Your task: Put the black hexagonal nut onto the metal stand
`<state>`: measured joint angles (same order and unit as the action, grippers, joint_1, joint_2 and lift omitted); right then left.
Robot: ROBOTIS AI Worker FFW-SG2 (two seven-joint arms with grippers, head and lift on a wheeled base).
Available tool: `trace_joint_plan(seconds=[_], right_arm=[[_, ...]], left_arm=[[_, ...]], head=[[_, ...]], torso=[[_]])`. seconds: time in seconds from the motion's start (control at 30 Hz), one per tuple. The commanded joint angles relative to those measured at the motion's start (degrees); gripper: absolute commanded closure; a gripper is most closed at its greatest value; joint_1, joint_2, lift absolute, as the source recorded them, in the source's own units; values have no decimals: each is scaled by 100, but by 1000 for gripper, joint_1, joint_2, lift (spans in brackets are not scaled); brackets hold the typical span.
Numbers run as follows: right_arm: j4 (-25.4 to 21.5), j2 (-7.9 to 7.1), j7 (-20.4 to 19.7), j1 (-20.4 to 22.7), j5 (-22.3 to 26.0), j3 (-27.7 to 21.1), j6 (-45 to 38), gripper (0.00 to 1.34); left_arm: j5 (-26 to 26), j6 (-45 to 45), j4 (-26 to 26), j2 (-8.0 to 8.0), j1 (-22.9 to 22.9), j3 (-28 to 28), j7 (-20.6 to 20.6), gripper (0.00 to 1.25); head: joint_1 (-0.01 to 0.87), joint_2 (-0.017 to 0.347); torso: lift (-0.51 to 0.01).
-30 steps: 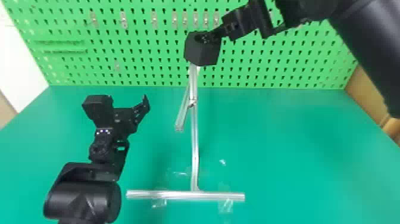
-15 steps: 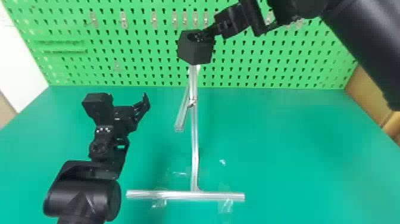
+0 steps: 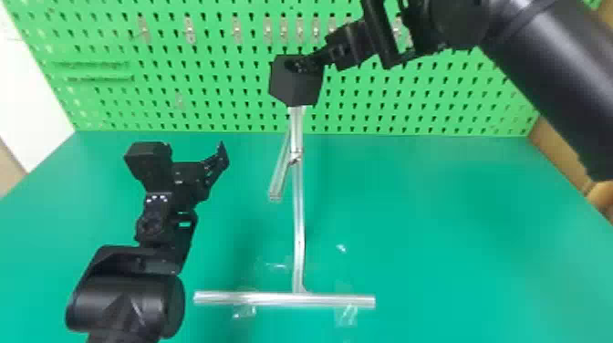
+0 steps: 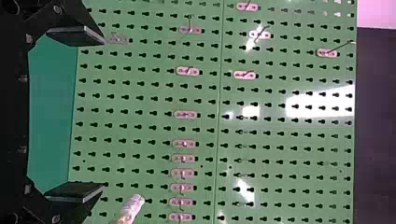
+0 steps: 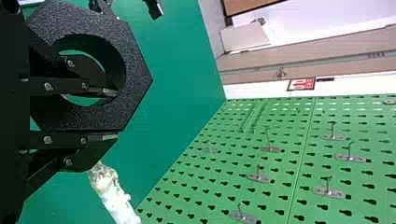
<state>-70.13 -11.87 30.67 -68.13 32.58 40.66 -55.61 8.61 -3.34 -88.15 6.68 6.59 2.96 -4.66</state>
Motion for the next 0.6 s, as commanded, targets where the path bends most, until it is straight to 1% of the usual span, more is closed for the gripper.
trace_joint_plan(seconds=[0.0,0.57], right_arm=[[60,1,0,11,3,38,85,1058],[148,-35,0,81,74,126,217,1058]], left_arm=[[1,0,0,0,0,-6,0,176],[18,0,0,9,0,-6,0,176]], head=[[693,81],[693,81]], torso=[[-1],[-1]])
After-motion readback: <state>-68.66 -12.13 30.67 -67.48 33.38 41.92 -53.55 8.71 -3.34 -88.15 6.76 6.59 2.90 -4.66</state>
